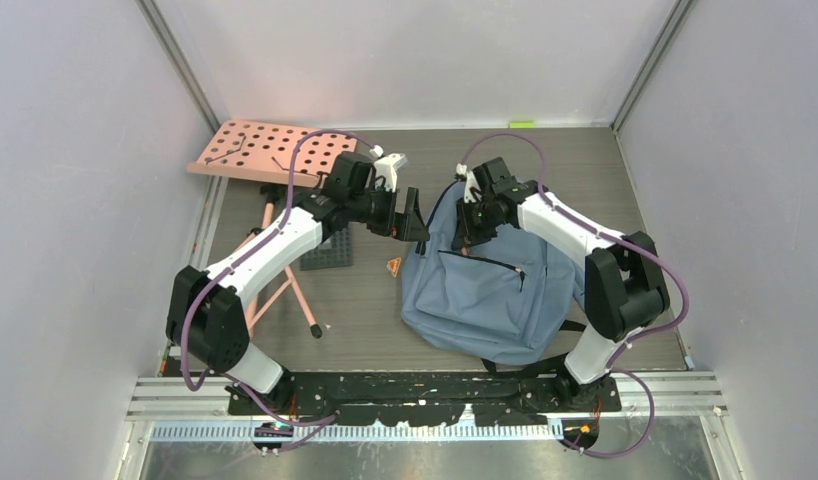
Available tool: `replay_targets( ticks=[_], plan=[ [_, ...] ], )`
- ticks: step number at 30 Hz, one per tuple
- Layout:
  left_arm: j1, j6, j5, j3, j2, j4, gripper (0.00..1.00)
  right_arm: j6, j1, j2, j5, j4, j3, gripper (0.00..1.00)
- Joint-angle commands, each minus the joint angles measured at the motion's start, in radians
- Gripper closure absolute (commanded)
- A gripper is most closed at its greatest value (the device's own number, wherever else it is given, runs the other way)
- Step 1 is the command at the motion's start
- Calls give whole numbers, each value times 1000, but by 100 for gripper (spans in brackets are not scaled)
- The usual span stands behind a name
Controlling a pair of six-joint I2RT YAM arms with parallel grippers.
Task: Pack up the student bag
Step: Place the stationery in the student bag.
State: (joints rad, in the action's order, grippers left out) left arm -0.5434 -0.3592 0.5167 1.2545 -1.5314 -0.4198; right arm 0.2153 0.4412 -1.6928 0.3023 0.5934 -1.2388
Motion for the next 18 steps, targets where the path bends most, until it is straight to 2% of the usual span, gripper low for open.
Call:
replay_targets(
  ticks=[1, 5, 12, 18],
  plan=[
    [-4, 10, 6, 39, 12, 6, 10, -5, 7, 76, 87, 25, 8, 99],
    [-4, 7, 9, 39, 13, 8, 10, -17, 12, 121, 133, 68, 56, 99],
    [-3, 5, 13, 36, 12, 10, 10, -47, 38, 101, 180, 146, 90, 99],
    [-4, 6, 11, 36, 10, 10, 10, -10, 57, 124, 87, 138, 78, 71]
  ],
)
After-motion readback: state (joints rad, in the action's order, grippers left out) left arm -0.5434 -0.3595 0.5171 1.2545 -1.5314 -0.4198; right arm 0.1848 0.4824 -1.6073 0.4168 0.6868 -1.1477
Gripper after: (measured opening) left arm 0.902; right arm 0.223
